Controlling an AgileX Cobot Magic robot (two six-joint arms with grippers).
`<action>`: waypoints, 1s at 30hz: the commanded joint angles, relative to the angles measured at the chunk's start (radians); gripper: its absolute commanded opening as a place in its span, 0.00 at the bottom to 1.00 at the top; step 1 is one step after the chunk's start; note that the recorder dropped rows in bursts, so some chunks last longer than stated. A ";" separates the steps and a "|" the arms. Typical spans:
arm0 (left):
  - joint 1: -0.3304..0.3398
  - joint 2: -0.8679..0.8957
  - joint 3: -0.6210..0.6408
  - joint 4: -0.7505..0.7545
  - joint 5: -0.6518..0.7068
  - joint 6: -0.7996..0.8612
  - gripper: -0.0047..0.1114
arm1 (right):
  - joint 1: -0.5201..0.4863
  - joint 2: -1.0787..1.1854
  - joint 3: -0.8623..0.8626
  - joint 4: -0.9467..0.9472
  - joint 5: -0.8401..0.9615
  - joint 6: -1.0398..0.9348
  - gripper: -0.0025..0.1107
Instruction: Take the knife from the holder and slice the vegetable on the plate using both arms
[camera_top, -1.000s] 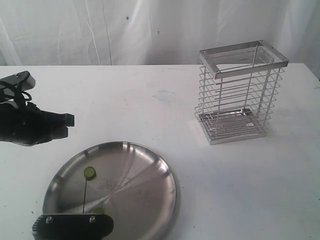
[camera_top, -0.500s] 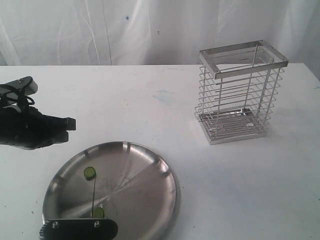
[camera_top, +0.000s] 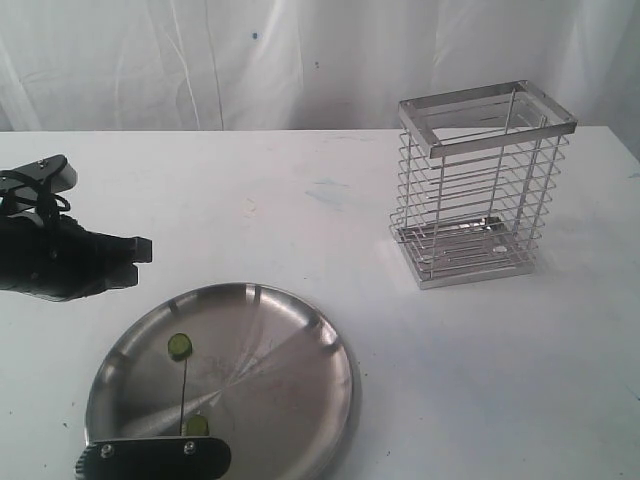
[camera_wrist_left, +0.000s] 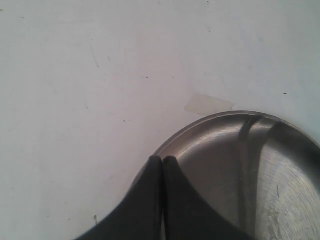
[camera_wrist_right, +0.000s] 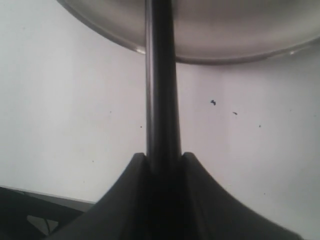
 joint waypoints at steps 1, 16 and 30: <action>0.002 -0.002 0.000 -0.020 0.019 -0.001 0.04 | 0.001 -0.003 -0.001 -0.024 -0.020 0.000 0.02; 0.002 -0.002 0.000 -0.020 0.024 0.000 0.04 | 0.001 -0.001 -0.001 -0.028 0.011 0.000 0.02; 0.002 -0.002 0.000 -0.020 0.033 0.004 0.04 | 0.001 0.014 -0.001 -0.028 0.002 0.000 0.02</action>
